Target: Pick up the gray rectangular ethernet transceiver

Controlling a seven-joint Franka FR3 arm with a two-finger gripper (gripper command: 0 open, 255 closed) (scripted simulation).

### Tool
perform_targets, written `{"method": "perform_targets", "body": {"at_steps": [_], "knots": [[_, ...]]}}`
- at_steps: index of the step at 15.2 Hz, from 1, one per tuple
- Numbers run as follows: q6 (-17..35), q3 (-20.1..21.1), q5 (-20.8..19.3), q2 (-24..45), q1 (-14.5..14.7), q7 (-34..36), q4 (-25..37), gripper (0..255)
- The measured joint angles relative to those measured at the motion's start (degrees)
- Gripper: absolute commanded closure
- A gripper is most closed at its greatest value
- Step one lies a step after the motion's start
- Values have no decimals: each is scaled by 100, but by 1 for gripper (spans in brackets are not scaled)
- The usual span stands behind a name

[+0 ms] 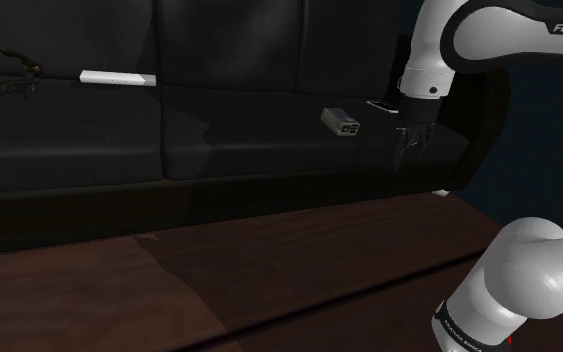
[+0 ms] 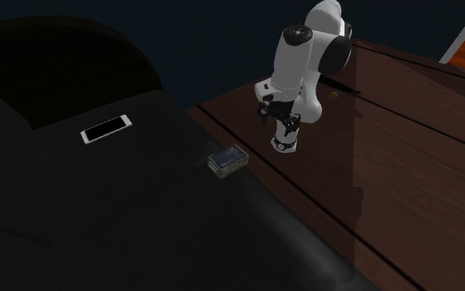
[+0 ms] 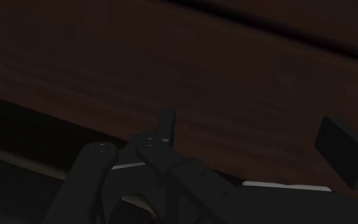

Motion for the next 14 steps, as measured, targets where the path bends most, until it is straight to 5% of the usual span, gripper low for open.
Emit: {"method": "perform_targets", "body": {"at_steps": [14], "knots": [[1156,-105,-54,2136,-374,450,1771,0]]}}
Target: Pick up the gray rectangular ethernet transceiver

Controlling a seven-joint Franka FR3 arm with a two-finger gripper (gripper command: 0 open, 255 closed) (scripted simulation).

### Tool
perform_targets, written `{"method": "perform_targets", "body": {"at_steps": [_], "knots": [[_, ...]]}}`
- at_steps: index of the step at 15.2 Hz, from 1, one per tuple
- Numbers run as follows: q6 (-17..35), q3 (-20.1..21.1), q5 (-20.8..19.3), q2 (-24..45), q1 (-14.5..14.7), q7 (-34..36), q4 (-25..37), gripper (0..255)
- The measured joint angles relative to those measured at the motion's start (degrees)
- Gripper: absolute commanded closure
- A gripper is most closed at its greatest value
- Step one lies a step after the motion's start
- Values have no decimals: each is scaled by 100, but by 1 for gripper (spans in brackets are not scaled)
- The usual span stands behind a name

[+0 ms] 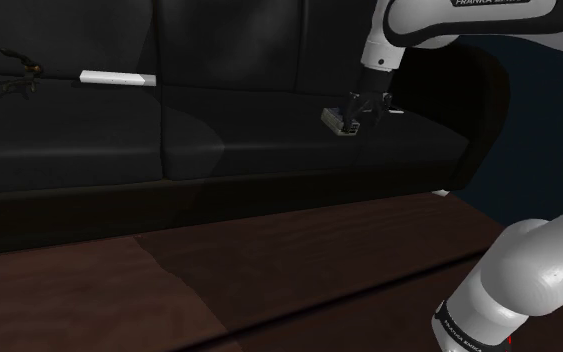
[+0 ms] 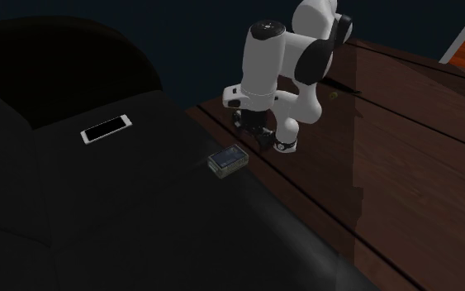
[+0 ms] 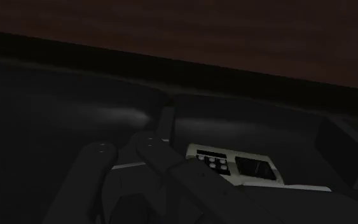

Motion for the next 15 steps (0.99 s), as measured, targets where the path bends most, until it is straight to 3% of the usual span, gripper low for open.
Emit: {"method": "perform_targets", "body": {"at_steps": [8,15], "knots": [[392,-119,-17,1302,-184,252,1429,0],[867,-136,-17,1365,-201,281,1071,0]]}}
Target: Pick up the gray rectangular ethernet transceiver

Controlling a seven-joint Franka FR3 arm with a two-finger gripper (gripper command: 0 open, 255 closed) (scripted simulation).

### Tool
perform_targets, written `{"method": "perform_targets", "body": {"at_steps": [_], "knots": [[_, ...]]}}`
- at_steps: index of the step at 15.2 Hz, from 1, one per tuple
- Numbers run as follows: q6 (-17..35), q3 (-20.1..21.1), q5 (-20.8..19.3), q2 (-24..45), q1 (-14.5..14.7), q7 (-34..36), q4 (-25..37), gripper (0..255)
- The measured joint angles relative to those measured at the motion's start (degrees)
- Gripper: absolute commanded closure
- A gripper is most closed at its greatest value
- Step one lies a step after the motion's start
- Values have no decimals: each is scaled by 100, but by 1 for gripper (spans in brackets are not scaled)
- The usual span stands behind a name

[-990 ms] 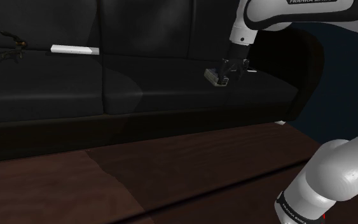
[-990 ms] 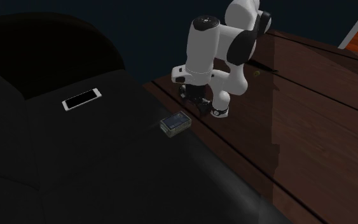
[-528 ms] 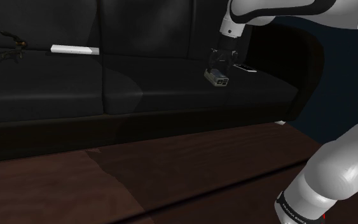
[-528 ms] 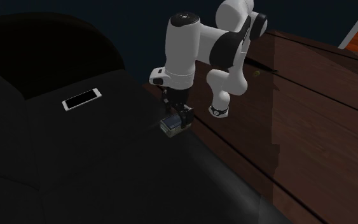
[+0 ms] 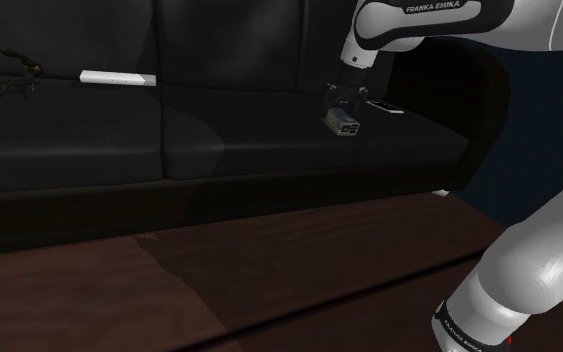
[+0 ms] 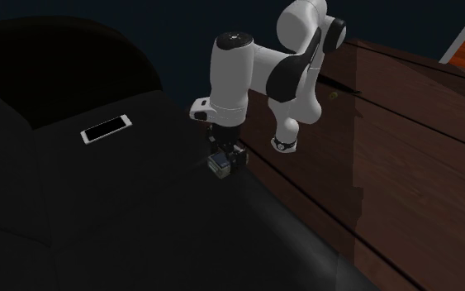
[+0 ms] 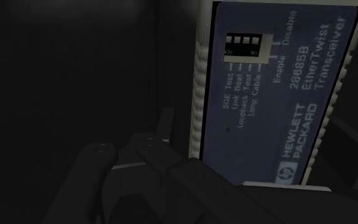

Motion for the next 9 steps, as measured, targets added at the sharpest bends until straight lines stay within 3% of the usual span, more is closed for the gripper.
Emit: {"method": "perform_targets", "body": {"at_steps": [1,2,9], "knots": [[55,3,-1,15,2,7,-40,0],[97,1,-1,15,1,5,-82,255],[158,1,-3,3,0,5,-131,255]]}}
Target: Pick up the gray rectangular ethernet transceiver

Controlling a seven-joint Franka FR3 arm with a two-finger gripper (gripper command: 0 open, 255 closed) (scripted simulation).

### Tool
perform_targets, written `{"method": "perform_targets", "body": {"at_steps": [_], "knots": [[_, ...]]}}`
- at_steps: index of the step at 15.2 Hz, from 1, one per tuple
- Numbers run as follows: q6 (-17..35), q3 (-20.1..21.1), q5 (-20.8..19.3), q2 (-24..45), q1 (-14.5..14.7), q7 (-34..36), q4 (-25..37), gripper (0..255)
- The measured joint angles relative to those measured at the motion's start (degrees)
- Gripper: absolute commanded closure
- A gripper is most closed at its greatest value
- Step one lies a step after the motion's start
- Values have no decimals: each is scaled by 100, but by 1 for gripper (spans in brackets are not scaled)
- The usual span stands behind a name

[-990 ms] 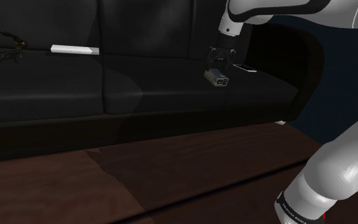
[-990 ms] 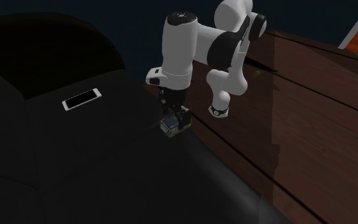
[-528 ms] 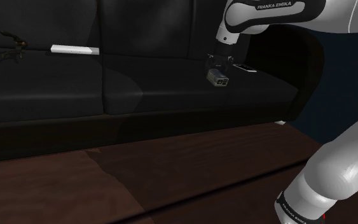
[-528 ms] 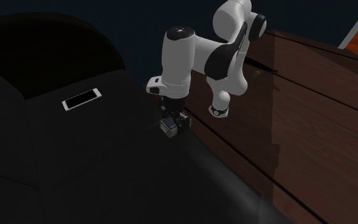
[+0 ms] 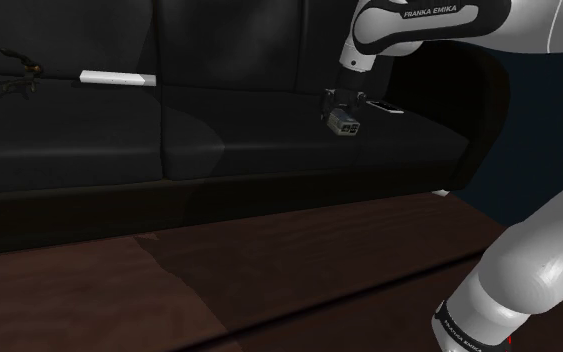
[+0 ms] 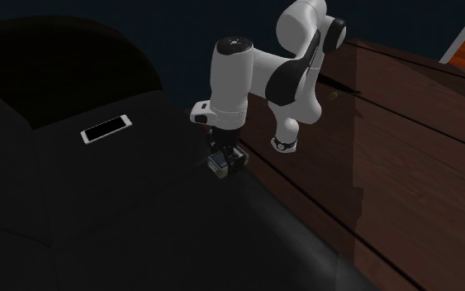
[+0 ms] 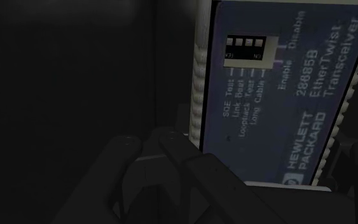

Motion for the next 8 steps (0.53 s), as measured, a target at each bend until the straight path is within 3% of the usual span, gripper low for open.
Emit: {"method": "perform_targets", "body": {"at_steps": [8], "knots": [[-339,1,3,30,1,-5,347,255]]}}
